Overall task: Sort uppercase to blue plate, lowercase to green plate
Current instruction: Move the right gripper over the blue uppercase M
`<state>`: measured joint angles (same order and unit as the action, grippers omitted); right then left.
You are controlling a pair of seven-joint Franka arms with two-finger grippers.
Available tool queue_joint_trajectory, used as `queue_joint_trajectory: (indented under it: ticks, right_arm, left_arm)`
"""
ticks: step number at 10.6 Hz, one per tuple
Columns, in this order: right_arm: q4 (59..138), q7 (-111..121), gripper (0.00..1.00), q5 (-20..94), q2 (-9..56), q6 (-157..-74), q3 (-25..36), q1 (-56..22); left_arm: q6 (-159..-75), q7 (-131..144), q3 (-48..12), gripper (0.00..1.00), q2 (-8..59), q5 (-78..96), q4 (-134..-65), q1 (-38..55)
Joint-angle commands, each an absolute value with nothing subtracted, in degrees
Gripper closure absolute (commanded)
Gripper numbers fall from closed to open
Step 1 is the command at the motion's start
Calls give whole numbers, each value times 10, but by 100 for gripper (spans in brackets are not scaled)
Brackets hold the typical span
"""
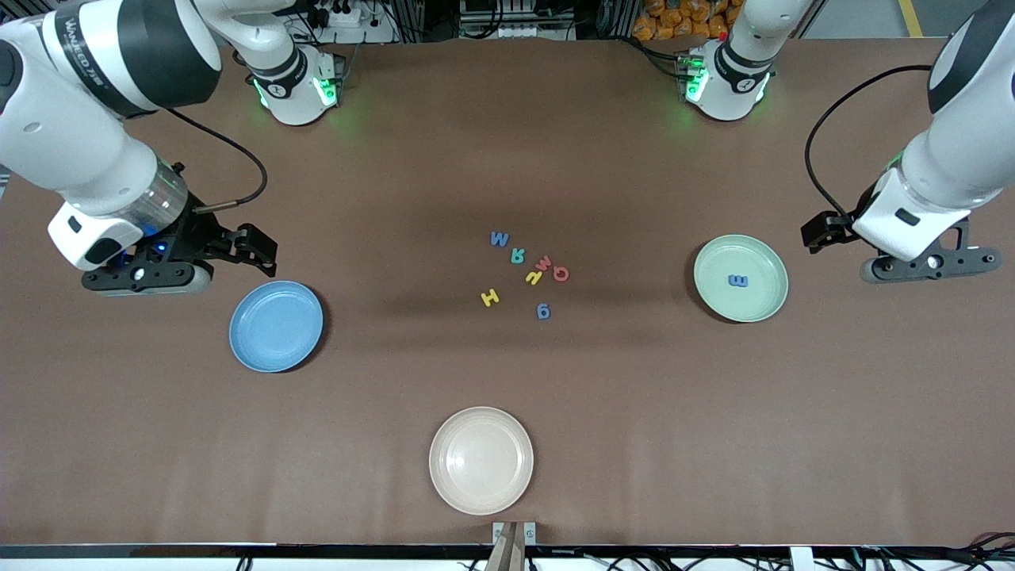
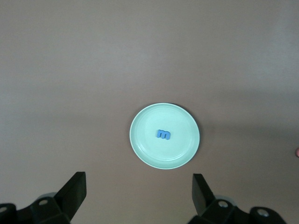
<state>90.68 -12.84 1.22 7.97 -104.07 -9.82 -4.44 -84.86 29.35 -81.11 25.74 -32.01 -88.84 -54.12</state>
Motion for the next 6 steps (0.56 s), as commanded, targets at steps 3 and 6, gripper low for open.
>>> queue_joint_trajectory:
  ticks: [3, 6]
  right_arm:
    - [896, -126, 0, 6, 77, -1038, -103, -37]
    - [896, -127, 0, 7, 76, -1035, -103, -34]
  left_arm:
    - [-838, 247, -542, 0, 129, -178, -859, -345]
    - [-853, 208, -388, 0, 91, -121, -862, -224]
